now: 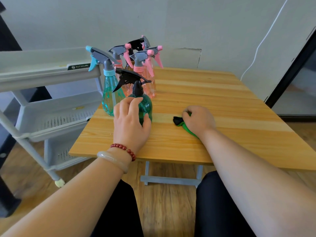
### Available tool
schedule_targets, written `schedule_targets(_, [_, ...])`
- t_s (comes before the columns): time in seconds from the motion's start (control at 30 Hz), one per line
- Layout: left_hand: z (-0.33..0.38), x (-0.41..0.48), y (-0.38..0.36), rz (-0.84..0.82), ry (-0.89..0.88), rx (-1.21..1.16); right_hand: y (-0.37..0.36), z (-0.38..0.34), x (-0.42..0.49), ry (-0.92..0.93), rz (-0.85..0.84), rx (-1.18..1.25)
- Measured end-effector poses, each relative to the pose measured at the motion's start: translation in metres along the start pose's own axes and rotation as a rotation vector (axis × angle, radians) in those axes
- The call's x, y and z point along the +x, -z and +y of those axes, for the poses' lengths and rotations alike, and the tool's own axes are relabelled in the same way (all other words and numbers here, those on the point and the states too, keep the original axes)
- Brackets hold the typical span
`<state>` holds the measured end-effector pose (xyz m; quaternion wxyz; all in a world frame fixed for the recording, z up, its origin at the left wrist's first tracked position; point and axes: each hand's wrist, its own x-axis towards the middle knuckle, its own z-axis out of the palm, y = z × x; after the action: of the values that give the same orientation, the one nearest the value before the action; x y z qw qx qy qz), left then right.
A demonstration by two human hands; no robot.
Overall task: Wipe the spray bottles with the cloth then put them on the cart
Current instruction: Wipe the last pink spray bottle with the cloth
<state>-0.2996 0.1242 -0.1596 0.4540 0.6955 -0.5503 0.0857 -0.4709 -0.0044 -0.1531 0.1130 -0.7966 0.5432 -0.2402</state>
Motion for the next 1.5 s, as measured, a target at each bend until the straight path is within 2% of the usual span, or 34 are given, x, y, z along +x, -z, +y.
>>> schedule_targets(0.1, [0.01,0.001,-0.005,-0.046,-0.125,0.021,-0.002,0.001,0.002,0.001,-0.011,-0.005])
schedule_targets(0.2, [0.025,0.003,-0.011,-0.226,-0.168,-0.001,-0.004,0.004,0.004,0.0,0.014,-0.003])
schedule_targets(0.33, [0.037,0.011,-0.026,-0.423,-0.131,0.013,-0.008,0.009,0.011,0.034,0.048,0.021])
schedule_targets(0.53, [0.047,0.036,-0.053,-0.555,0.019,-0.009,-0.009,0.013,0.031,0.057,0.055,0.068])
schedule_targets(0.7, [0.045,0.048,-0.081,-0.562,0.101,-0.021,-0.016,0.017,0.062,0.036,0.072,0.17])
schedule_targets(0.9, [0.046,0.076,-0.116,-0.602,0.204,0.059,-0.021,0.029,0.106,0.087,0.038,0.137])
schedule_targets(1.2, [0.041,0.122,-0.168,-0.52,0.28,0.103,-0.031,0.037,0.171,0.127,-0.005,0.065])
schedule_targets(1.5, [0.028,0.161,-0.198,-0.403,0.397,0.128,-0.052,0.038,0.222,0.162,0.005,0.105])
